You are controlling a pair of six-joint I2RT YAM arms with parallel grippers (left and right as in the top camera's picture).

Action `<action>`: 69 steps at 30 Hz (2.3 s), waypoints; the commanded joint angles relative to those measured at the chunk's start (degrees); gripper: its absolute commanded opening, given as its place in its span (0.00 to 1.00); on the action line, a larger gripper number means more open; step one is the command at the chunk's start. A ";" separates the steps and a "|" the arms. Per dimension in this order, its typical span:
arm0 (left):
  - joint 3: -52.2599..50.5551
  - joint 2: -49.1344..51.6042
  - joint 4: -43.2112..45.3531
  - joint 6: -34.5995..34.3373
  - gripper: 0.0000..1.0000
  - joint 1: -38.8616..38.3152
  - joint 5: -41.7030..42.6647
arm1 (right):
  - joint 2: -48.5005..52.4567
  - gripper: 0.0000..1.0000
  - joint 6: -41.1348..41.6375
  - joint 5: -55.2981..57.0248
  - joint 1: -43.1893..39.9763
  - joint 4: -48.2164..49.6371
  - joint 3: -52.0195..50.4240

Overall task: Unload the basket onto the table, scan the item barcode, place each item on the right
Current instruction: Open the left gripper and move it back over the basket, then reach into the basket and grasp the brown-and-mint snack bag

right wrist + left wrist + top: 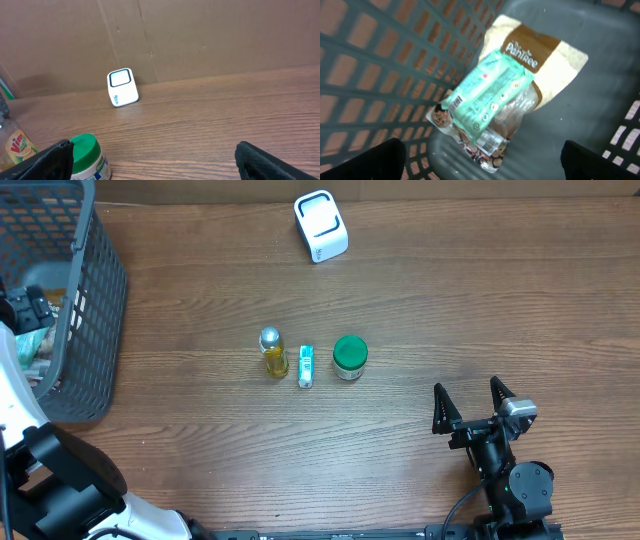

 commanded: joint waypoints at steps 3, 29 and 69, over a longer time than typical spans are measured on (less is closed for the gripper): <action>-3.56 -0.17 1.92 5.29 1.00 0.33 0.83 | -0.09 1.00 -0.02 -0.33 -0.11 0.33 -0.61; -8.68 11.39 10.69 21.00 1.00 4.57 8.81 | -0.09 1.00 -0.02 -0.33 -0.11 0.33 -0.61; 8.41 8.96 5.22 3.15 0.04 3.54 8.02 | -0.09 1.00 -0.02 -0.33 -0.11 0.33 -0.61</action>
